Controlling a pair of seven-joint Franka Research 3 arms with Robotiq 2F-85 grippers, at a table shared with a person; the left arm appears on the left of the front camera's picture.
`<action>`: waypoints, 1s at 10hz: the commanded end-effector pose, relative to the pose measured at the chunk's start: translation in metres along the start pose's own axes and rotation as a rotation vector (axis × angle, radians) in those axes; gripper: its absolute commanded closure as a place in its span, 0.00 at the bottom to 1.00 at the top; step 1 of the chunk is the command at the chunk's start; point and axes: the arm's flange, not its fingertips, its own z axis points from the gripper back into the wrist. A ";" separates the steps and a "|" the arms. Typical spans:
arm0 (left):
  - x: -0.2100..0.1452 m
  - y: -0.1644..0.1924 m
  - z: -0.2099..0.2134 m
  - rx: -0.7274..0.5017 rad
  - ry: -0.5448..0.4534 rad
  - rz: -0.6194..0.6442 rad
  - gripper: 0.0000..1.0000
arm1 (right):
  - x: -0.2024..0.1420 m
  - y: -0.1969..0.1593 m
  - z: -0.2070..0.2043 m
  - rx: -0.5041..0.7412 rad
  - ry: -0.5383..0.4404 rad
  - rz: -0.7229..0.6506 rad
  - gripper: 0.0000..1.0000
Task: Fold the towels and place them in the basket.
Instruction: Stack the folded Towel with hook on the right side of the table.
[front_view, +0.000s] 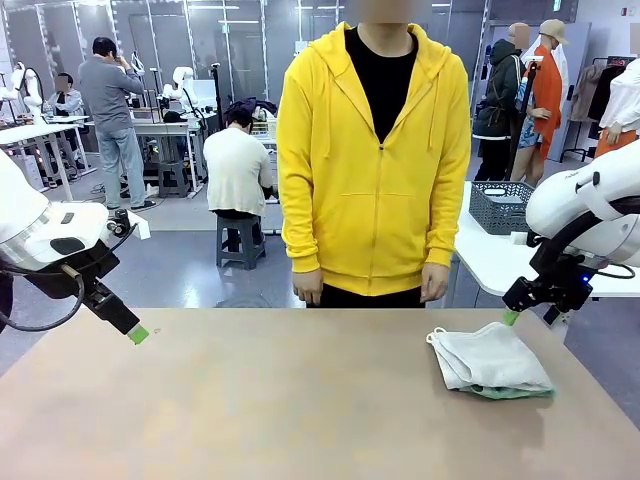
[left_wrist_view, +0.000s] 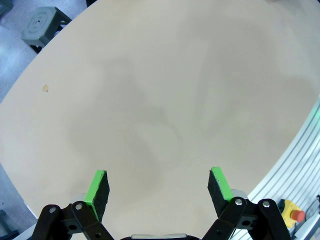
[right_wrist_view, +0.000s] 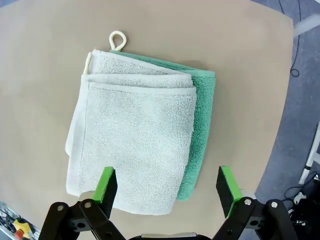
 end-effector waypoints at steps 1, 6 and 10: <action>0.000 0.001 0.000 0.001 0.000 0.003 0.00 | 0.000 -0.002 -0.001 0.003 -0.001 0.000 0.00; 0.000 0.001 0.000 0.001 0.000 0.003 0.00 | 0.000 0.000 0.000 0.000 0.000 0.000 0.00; 0.015 0.031 0.044 -0.102 0.042 0.071 0.00 | 0.001 -0.012 0.090 0.150 -0.052 0.020 0.00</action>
